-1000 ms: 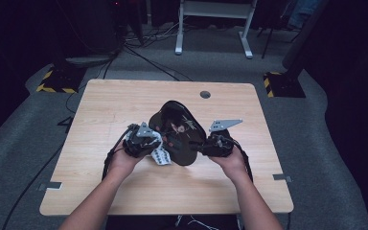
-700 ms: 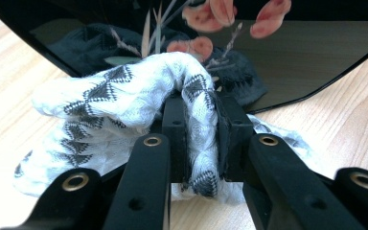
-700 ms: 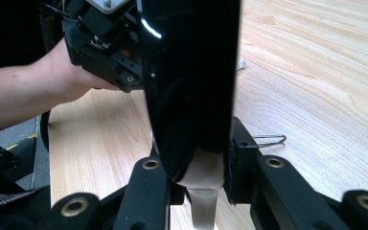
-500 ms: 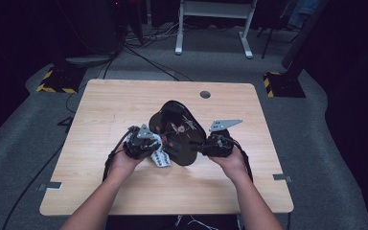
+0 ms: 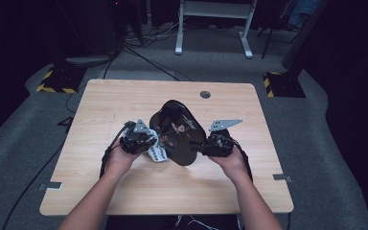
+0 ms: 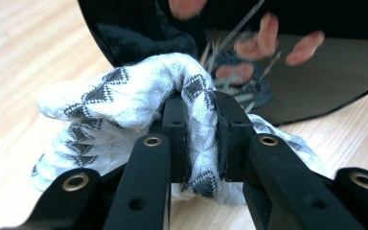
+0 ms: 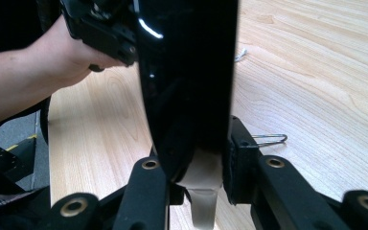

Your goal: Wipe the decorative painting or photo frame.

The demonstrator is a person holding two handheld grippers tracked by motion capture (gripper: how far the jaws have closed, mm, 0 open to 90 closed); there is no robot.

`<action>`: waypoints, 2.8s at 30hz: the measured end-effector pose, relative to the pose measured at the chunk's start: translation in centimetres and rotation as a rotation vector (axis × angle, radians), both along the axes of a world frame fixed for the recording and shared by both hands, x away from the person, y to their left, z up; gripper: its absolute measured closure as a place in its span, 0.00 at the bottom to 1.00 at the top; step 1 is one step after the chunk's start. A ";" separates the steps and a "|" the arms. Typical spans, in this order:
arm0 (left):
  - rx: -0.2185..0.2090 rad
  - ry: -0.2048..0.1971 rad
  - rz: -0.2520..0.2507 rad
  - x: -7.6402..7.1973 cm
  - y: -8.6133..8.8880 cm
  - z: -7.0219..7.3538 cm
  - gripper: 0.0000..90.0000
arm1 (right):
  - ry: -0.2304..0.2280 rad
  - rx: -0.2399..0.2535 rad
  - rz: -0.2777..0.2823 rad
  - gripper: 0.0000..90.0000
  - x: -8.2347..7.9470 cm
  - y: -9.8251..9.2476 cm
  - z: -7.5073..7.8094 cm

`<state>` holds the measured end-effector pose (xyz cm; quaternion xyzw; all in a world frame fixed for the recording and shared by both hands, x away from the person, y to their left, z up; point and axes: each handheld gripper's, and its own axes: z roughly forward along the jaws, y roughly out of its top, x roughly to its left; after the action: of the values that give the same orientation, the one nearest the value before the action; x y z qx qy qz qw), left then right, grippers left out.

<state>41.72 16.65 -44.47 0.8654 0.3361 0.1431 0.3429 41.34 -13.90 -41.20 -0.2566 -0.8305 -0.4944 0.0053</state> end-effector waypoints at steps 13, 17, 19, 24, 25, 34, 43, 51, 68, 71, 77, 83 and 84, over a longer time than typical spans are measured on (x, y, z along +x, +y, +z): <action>0.032 0.045 -0.028 -0.7 -1.2 -2.3 0.86 | -0.001 -0.001 -0.003 0.83 0.0 0.0 0.0; 0.045 0.051 -0.052 -1.2 -2.0 -2.7 0.86 | -0.001 -0.001 -0.004 0.83 0.0 0.0 0.0; 0.049 0.046 -0.071 -1.6 -2.5 -2.8 0.86 | -0.001 -0.001 -0.004 0.83 0.0 0.0 0.0; 0.048 0.036 -0.111 -2.1 -3.2 -2.5 0.86 | -0.003 -0.002 -0.006 0.83 0.0 0.0 0.0; 0.044 0.035 -0.120 -2.2 -3.2 -2.2 0.86 | -0.004 -0.002 -0.007 0.84 0.0 0.0 0.0; -0.062 -0.056 -0.131 -3.4 -2.0 2.1 0.86 | -0.016 -0.003 -0.022 0.87 0.0 -0.1 0.0; -0.112 -0.126 -0.123 -3.5 -0.4 6.5 0.86 | -0.015 -0.003 -0.024 0.87 0.0 -0.1 0.0; -0.139 -0.203 -0.114 -3.4 0.2 10.4 0.86 | -0.013 -0.004 -0.025 0.87 0.0 -0.1 0.0; -0.213 -0.232 -0.133 -2.6 -0.2 15.2 0.86 | -0.013 -0.005 -0.024 0.87 -0.1 0.1 0.1; -0.217 -0.232 -0.134 -2.5 -0.2 15.7 0.86 | -0.013 -0.007 -0.018 0.87 -0.1 0.1 0.1; -0.241 -0.232 -0.141 -2.2 -0.3 16.7 0.86 | -0.012 -0.002 -0.013 0.87 -0.1 0.2 0.0; -0.259 -0.233 -0.147 -1.8 -0.9 17.4 0.86 | -0.010 -0.002 -0.008 0.87 -0.1 0.3 0.0; -0.265 -0.227 -0.148 -1.7 -1.0 17.4 0.86 | -0.010 -0.002 -0.007 0.87 -0.2 0.3 0.0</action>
<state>40.04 15.63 -27.08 0.8133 0.2465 0.1688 0.4993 41.19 -13.64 -41.17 -0.2571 -0.8300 -0.4950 -0.0010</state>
